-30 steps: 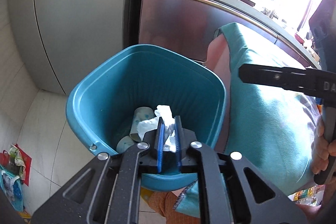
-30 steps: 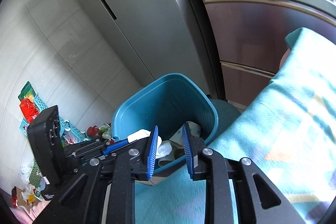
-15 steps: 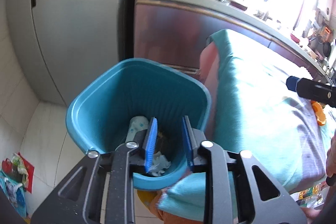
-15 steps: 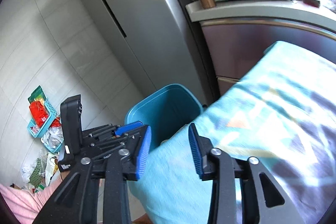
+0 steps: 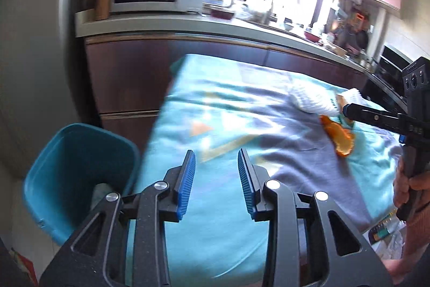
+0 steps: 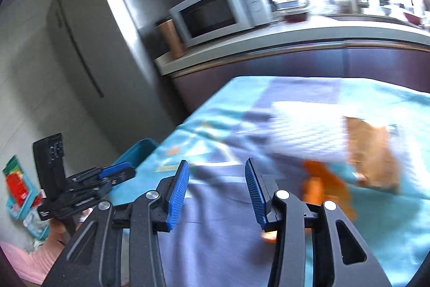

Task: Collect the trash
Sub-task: 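Move both open tools back over the table, then grasp a white foam net with the left tool while the right tool grasps another net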

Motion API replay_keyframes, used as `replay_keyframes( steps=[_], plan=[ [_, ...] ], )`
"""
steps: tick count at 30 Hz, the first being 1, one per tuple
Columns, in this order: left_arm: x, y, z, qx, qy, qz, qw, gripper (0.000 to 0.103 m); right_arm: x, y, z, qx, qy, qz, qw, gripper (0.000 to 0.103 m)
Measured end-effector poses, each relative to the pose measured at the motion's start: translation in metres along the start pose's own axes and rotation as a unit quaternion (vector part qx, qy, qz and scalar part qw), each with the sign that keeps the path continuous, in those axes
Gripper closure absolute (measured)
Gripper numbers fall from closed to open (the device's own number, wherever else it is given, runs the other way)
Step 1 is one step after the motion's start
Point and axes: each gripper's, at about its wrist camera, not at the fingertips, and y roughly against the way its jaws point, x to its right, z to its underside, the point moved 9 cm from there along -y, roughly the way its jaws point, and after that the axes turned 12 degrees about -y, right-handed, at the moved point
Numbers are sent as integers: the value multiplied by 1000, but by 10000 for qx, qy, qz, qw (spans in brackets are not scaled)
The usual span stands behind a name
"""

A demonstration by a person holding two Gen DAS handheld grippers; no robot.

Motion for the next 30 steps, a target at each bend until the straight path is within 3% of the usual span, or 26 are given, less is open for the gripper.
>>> replay_keyframes(
  steps=[9,15,23,30],
  plan=[
    [86,-50,-38,-127,-412,747,9963,70,103,51,-21,652,-517,1022,9913,60],
    [120,-79,-65,-120,-449,1020,9937,64,155,67,-24,751,-758,1344,9852,53],
    [141,-113,-86,-302,-379,1230,9912,60,174,52,-22,498,-461,1704,9830,49],
    [153,-140,-87,-564,-354,1417,9877,62,177,46,-22,409,-294,1776,9828,51]
  ],
)
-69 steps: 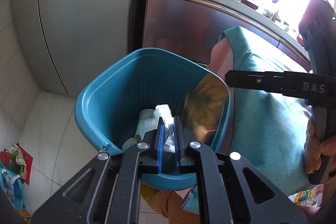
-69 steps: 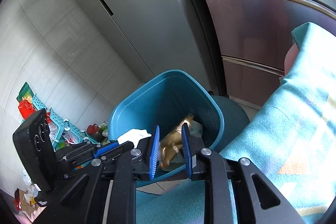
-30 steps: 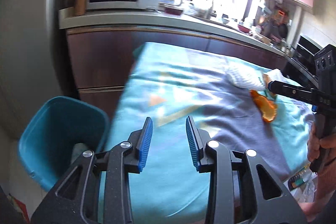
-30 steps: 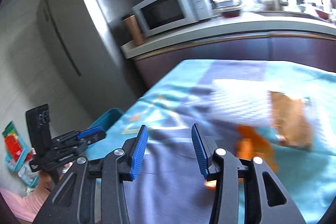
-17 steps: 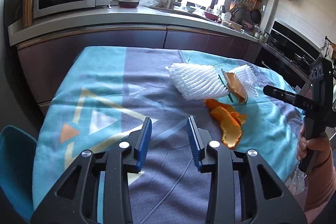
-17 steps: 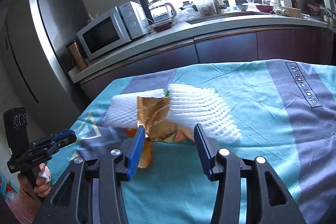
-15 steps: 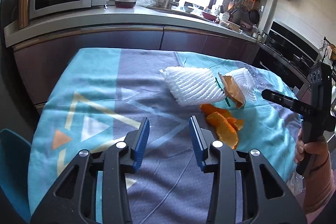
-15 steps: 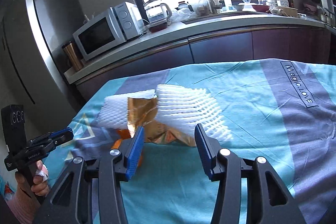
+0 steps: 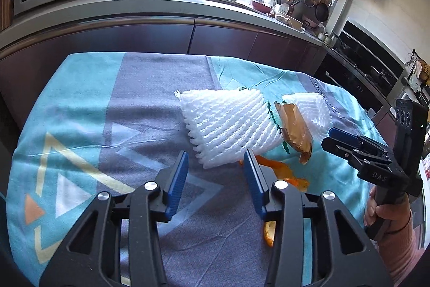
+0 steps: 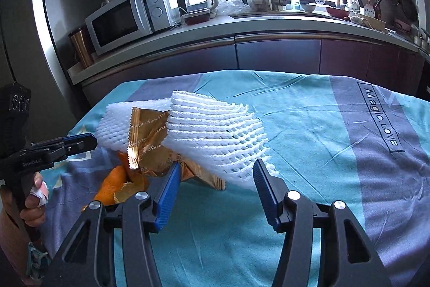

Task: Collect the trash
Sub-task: 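Grasp a white foam net with the left tool while the right tool grasps another net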

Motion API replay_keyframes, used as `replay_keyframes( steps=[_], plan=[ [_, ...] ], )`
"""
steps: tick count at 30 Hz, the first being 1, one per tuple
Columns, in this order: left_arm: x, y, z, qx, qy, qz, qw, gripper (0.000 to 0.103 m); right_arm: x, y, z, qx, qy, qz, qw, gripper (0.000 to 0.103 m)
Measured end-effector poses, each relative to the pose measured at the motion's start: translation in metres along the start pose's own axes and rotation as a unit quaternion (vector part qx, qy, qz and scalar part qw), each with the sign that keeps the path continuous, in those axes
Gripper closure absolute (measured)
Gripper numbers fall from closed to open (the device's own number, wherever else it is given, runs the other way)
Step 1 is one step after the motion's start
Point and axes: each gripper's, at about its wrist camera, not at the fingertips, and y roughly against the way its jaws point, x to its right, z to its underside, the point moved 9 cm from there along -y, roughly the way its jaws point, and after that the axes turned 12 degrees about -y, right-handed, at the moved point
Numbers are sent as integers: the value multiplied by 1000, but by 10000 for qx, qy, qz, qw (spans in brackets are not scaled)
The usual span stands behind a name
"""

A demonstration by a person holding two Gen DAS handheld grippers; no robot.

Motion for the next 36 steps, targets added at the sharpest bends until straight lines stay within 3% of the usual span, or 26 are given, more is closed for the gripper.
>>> replay_keyframes(
  steps=[1,3,5,9,13,22,23,24,26,34,36],
  plan=[
    [1,-3,0,-33,2,38,10000,64,-1,0,0,-12,14,-23,10000,52],
    [2,-8,-2,-78,-20,157,9998,78,-1,-1,1,-44,47,-80,9999,62],
    [5,-11,-3,-79,-14,271,9996,86,-3,-2,1,-68,85,-109,9999,67],
    [10,-14,-4,-96,-47,311,9995,97,-5,-3,2,-133,131,-173,9997,89],
    [11,-14,-3,-82,-65,236,9997,98,-5,1,0,-80,61,-252,9996,100],
    [16,8,-2,121,-145,225,9996,99,-6,14,-4,63,0,-269,9996,99],
    [16,10,-2,126,-153,206,9996,99,-6,12,-3,29,22,-239,9997,85],
    [16,12,-1,142,-181,186,9996,99,-6,9,-2,-27,47,-203,9998,63],
    [19,15,1,151,-232,160,9995,99,-7,6,-2,10,101,-133,9999,52],
    [20,14,5,79,-300,132,9994,99,-11,-13,-4,-72,538,307,9981,54],
    [18,13,7,54,-290,131,9995,99,-10,-15,-2,-115,565,280,9979,72]
  ],
)
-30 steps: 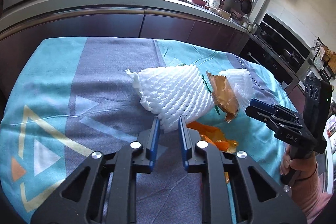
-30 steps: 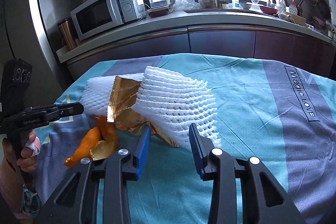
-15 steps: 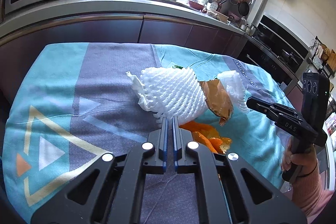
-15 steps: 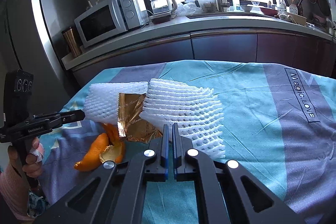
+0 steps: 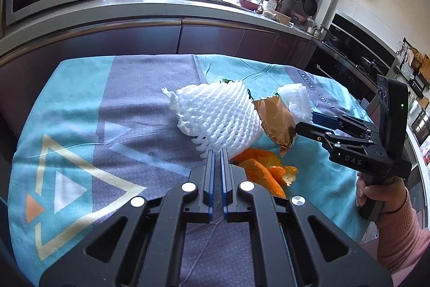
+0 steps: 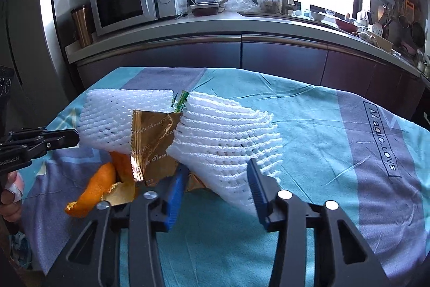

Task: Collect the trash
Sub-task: 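Grasp a white foam net with the left tool while the right tool grasps another net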

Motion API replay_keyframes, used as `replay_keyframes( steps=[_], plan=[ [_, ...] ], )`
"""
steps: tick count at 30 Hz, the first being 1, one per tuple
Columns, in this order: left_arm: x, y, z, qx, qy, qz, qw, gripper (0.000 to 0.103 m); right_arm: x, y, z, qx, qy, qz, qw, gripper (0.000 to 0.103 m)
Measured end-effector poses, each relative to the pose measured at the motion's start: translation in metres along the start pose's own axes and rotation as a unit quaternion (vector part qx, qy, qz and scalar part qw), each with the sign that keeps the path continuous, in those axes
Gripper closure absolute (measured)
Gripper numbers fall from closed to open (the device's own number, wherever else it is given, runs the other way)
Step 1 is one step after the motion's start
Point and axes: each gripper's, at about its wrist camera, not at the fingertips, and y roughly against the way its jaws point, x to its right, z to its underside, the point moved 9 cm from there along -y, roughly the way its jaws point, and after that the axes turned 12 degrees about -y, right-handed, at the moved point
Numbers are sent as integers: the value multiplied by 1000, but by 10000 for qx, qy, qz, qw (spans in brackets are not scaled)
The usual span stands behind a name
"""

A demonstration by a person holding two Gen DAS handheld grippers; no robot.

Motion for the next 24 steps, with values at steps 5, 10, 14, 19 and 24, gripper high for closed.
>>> replay_keyframes(
  steps=[5,10,14,19,24],
  plan=[
    [-5,-3,2,-39,84,-48,9999,90,3,5,-1,56,-101,-96,9999,88],
    [-7,-7,1,-53,121,-83,9999,69,4,15,-1,118,-251,-262,9993,90],
    [-5,-15,-4,-99,128,-44,9999,67,3,22,0,125,-340,-394,9986,90],
    [-3,-23,-3,-177,130,-43,9997,91,1,29,0,179,-341,-423,9984,90],
    [0,-12,-5,-13,46,-82,10000,93,-1,41,-5,324,-414,-487,9974,91]
  ],
)
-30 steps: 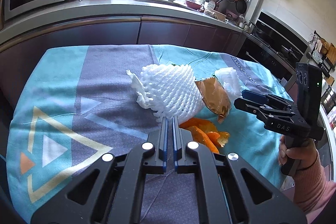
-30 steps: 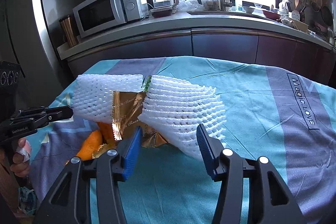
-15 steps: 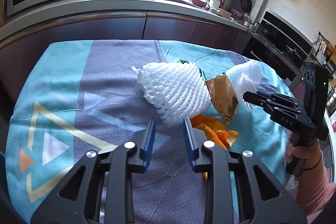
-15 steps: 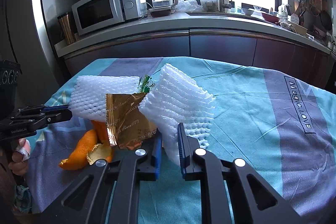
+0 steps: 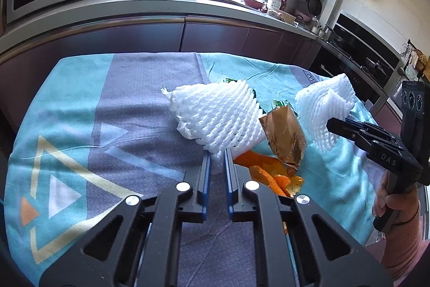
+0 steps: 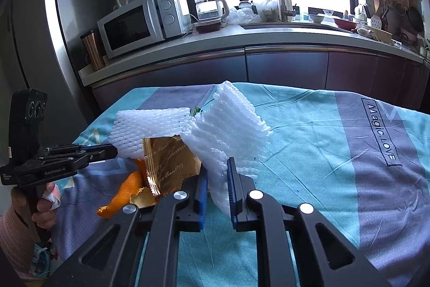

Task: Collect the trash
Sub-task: 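Grasp a white foam net with the left tool while the right tool grasps another net, then carry both foam nets to the teal bin and open both tools to drop them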

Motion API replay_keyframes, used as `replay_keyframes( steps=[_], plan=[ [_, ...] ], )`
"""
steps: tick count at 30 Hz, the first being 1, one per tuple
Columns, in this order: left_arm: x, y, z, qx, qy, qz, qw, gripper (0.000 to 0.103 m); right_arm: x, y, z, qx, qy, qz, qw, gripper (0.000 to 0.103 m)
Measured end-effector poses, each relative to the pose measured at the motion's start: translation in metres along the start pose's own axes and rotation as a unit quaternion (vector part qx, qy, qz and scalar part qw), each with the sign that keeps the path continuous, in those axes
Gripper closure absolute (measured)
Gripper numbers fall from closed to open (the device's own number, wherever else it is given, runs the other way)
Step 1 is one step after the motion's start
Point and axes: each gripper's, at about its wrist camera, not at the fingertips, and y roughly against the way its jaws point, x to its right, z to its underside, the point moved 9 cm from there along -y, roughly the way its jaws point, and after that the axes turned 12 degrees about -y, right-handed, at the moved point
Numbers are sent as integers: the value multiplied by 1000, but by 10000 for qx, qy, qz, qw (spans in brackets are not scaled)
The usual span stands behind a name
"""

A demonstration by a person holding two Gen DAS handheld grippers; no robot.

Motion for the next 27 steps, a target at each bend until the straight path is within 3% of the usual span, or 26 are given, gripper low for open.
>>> replay_keyframes(
  steps=[13,27],
  plan=[
    [-17,75,6,564,-23,-359,9978,94,-52,39,-11,376,267,-635,9969,91],
    [-68,184,54,955,217,-1136,9887,94,-158,35,15,-29,640,-2033,9770,91]
  ],
)
